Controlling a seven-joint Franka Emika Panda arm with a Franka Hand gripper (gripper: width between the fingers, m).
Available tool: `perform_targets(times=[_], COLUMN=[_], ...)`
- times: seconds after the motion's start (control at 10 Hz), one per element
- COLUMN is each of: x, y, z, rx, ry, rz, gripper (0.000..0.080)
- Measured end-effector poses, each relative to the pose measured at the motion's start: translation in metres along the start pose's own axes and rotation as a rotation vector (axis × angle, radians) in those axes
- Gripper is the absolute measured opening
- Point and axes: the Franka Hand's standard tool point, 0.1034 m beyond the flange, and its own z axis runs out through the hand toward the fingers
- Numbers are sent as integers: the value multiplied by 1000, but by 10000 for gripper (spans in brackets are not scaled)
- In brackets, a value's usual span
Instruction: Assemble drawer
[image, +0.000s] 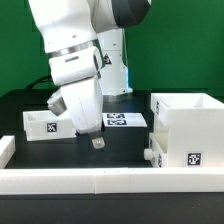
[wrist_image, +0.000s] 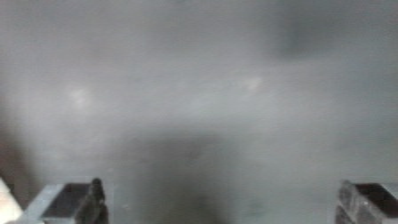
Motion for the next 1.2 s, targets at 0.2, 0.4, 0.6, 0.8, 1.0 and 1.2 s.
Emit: perform_targets(times=[0.2,0.4,0.6,0.8,1.0,1.2], x=[-10,-10,-10,-12,-22,-25], y=[-21,-21,-22,-22,-31,-38], z=[-6,-5,-4,-5,-16,-23], rx=[-24,-20,-21,-28,-70,-94], ry=[-30,-29,-26,-26,-49,-53], rz=[40,72,177,319,478,665], gripper=[649,649,649,649,649,649])
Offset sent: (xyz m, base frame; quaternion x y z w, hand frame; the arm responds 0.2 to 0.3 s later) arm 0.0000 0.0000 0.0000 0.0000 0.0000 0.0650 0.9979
